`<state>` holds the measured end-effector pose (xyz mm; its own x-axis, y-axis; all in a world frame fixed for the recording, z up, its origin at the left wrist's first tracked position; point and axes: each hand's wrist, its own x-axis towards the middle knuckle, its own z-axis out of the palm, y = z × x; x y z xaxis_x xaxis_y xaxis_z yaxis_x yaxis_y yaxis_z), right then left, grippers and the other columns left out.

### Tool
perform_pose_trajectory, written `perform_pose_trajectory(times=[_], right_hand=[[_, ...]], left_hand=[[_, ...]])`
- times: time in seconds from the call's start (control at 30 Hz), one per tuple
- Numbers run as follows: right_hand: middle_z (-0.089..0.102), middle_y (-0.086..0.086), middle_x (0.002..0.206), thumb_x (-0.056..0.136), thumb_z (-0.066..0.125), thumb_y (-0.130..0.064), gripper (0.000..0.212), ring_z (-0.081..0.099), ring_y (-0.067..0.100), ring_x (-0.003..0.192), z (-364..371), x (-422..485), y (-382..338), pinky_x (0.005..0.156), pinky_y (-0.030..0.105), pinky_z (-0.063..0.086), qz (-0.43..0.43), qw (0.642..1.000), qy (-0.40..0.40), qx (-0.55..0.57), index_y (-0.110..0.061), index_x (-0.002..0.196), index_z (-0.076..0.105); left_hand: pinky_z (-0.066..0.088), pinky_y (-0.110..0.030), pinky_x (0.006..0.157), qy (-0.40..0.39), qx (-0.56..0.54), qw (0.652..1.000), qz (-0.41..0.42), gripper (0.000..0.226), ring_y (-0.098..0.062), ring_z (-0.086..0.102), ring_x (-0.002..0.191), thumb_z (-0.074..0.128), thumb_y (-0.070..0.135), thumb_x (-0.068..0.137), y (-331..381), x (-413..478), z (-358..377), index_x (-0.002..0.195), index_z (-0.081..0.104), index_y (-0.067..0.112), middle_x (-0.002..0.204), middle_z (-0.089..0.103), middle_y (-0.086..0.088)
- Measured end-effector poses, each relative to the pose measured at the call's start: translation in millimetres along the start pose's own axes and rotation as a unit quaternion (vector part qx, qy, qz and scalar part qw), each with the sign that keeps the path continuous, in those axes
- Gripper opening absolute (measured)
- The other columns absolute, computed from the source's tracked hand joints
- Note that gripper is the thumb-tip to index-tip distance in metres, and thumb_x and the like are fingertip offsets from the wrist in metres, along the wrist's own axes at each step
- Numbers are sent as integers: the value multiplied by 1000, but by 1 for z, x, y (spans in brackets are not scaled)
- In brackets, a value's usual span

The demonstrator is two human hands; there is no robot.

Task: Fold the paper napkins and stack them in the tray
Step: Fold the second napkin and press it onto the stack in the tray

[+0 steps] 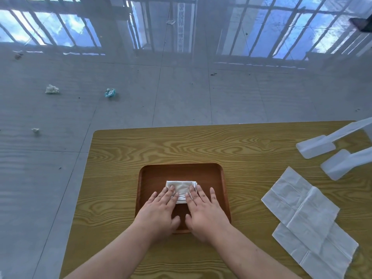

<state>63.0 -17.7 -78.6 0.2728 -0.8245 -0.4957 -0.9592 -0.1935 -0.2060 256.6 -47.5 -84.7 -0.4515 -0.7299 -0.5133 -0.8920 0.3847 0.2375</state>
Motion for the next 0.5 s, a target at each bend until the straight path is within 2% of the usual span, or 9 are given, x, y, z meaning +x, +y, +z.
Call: perform_pose_trajectory(times=[0.13,0.5], right_hand=[[-1,8,177,103,24,-44,72,-15,23,161,-12,4,-3,125,58,-18,3,1000,-24,-15,-12,167,11],[-3,10,177,102,28,-40,74,-13,23,162,-19,4,-9,127,58,-14,14,999,-45,-9,-12,167,8]], left_hand=[[-8,-40,129,-27,37,999,-2,87,-13,-8,162,24,59,92,2,4,-5,168,5,22,177,-7,-1],[-7,-48,130,-39,48,998,-15,91,-16,-9,162,27,59,89,9,3,-7,168,3,23,177,-9,-2]])
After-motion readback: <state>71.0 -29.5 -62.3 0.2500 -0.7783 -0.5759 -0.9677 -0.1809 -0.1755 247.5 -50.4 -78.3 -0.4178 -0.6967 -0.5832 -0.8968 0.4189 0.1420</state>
